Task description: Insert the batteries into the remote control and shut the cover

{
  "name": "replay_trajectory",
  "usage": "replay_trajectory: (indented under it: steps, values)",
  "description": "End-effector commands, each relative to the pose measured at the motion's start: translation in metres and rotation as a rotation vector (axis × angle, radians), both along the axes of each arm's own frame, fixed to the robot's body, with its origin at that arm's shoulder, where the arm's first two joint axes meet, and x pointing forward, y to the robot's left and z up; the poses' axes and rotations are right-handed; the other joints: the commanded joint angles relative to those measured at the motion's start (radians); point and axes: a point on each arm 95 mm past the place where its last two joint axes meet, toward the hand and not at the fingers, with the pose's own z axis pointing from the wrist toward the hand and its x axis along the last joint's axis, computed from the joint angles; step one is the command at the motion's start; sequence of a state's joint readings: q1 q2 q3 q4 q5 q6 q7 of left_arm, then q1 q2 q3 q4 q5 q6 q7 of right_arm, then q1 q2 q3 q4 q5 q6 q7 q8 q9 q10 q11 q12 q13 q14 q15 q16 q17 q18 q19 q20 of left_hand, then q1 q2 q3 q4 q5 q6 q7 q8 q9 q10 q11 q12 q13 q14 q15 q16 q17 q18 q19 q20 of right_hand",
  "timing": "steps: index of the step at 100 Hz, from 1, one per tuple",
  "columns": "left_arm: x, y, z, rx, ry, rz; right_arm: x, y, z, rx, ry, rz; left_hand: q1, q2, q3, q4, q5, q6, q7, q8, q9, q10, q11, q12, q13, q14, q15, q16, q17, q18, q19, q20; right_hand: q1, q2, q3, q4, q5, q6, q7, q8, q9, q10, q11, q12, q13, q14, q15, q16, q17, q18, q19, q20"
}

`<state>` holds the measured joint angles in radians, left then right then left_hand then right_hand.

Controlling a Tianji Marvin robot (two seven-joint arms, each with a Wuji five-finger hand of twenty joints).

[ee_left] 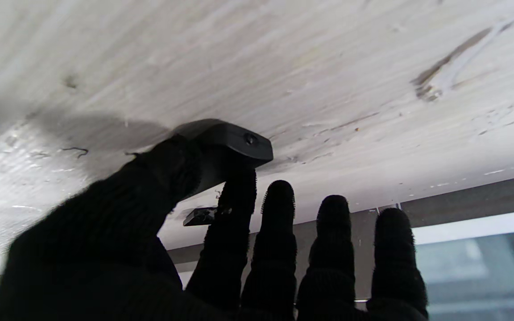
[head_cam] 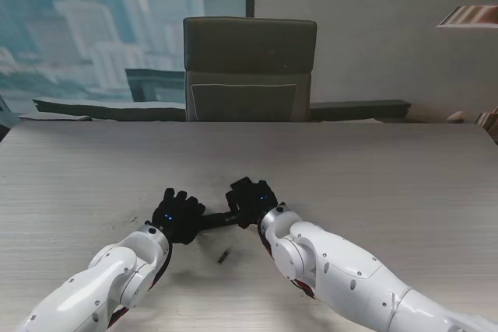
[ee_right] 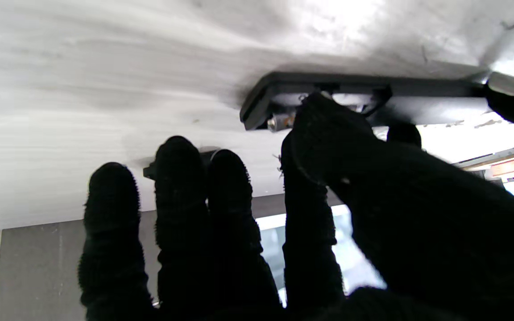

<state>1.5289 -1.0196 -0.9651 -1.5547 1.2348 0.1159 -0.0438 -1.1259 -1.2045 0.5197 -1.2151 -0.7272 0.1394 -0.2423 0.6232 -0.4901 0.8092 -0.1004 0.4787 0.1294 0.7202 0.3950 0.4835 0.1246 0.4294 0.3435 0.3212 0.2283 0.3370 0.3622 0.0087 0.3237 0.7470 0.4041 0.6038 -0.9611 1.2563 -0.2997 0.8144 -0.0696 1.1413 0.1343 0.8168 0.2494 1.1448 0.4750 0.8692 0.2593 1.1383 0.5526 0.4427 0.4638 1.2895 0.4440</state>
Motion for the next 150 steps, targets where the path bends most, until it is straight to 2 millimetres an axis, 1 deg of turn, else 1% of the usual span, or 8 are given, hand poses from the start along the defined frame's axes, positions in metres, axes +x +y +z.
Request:
replay_trajectory:
  steps: [1, 13, 30, 43, 60, 80, 121, 150]
  values:
    - [-0.007, 0.002, -0.013, 0.019, 0.053, 0.008, -0.003, 0.002, -0.009, -0.006, 0.027, 0.010, -0.003, 0.019, -0.018, 0.005, 0.098, -0.126, 0.066, 0.010, 0.012, 0.000, 0.007, -0.004, -0.003, 0.014, -0.008, -0.003, -0.006, 0.007, -0.003, -0.025, 0.037, 0.018, 0.032, -0.022, 0.029, -0.017, 0.031, -0.020, -0.015, -0.006, 0.035, -0.023, -0.003, -0.017, 0.014, 0.012, -0.008, -0.016, 0.001, -0.002]
    - [-0.007, 0.002, -0.013, 0.020, 0.055, 0.009, -0.002, 0.003, -0.014, -0.011, 0.041, 0.015, 0.002, 0.018, -0.023, 0.005, 0.098, -0.130, 0.068, 0.010, 0.013, 0.000, 0.007, -0.004, -0.002, 0.014, -0.008, -0.003, -0.006, 0.007, -0.003, -0.025, 0.039, 0.058, 0.026, -0.017, 0.068, 0.001, 0.035, -0.032, -0.004, -0.007, 0.040, -0.040, 0.003, -0.015, 0.015, 0.012, -0.005, -0.013, 0.002, -0.002]
    - [-0.007, 0.003, -0.013, 0.020, 0.055, 0.012, -0.003, 0.003, -0.021, -0.022, 0.070, 0.023, 0.006, 0.022, -0.028, 0.005, 0.097, -0.128, 0.069, 0.009, 0.012, 0.001, 0.007, -0.004, -0.002, 0.013, -0.007, -0.003, -0.006, 0.006, -0.003, -0.025, 0.050, 0.068, 0.030, -0.014, 0.109, 0.047, 0.037, -0.037, 0.019, -0.008, 0.043, -0.053, 0.016, -0.006, 0.013, 0.010, -0.002, -0.005, 0.000, -0.002]
    - [-0.007, 0.003, -0.013, 0.021, 0.054, 0.012, -0.004, 0.003, -0.021, -0.023, 0.079, 0.031, 0.009, 0.024, -0.031, 0.005, 0.097, -0.124, 0.068, 0.008, 0.012, 0.001, 0.007, -0.004, -0.002, 0.013, -0.007, -0.003, -0.006, 0.005, -0.003, -0.025, 0.061, 0.081, 0.047, -0.014, 0.096, 0.078, 0.052, 0.005, 0.021, -0.009, 0.051, -0.056, 0.011, -0.004, 0.017, 0.011, -0.005, -0.003, -0.002, -0.003]
    - [-0.007, 0.003, -0.013, 0.021, 0.054, 0.012, -0.004, 0.003, -0.017, 0.005, 0.081, 0.022, 0.021, 0.018, -0.033, 0.003, 0.098, -0.134, 0.073, 0.009, 0.013, -0.001, 0.008, -0.004, -0.001, 0.013, -0.007, -0.003, -0.004, 0.006, -0.001, -0.024, 0.066, 0.100, 0.052, -0.015, 0.085, 0.107, 0.053, 0.028, 0.019, -0.004, 0.055, -0.057, 0.007, 0.002, 0.020, 0.012, -0.012, 0.002, -0.004, -0.003]
    - [-0.007, 0.003, -0.013, 0.026, 0.051, 0.011, -0.002, 0.002, -0.012, 0.033, 0.078, 0.002, 0.029, 0.015, -0.033, 0.001, 0.098, -0.134, 0.076, 0.007, 0.013, -0.001, 0.008, -0.003, -0.001, 0.013, -0.006, -0.003, -0.004, 0.006, -0.001, -0.024, 0.074, 0.124, 0.049, -0.015, 0.074, 0.126, 0.055, 0.045, 0.014, 0.006, 0.059, -0.056, 0.001, 0.008, 0.022, 0.014, -0.019, 0.006, -0.006, -0.003]
    - [-0.007, 0.003, -0.013, 0.028, 0.049, 0.012, 0.000, 0.002, -0.010, 0.051, 0.090, -0.033, 0.031, 0.015, -0.035, 0.000, 0.097, -0.134, 0.079, 0.006, 0.013, -0.002, 0.009, -0.003, 0.000, 0.012, -0.005, -0.003, -0.004, 0.006, 0.000, -0.024, 0.074, 0.238, 0.027, -0.011, 0.003, 0.156, 0.086, 0.123, -0.029, 0.032, 0.083, -0.034, -0.026, 0.012, 0.043, 0.029, -0.041, 0.008, -0.003, 0.003]
    - [-0.007, 0.003, -0.013, 0.029, 0.050, 0.011, 0.000, 0.004, -0.009, 0.070, 0.090, -0.061, 0.035, 0.013, -0.034, -0.001, 0.097, -0.136, 0.081, 0.005, 0.013, -0.002, 0.009, -0.003, -0.001, 0.012, -0.006, -0.003, -0.004, 0.006, 0.000, -0.024, 0.070, 0.254, 0.020, -0.007, -0.014, 0.166, 0.092, 0.138, -0.035, 0.035, 0.091, -0.029, -0.027, 0.013, 0.051, 0.034, -0.040, 0.009, 0.001, 0.007]
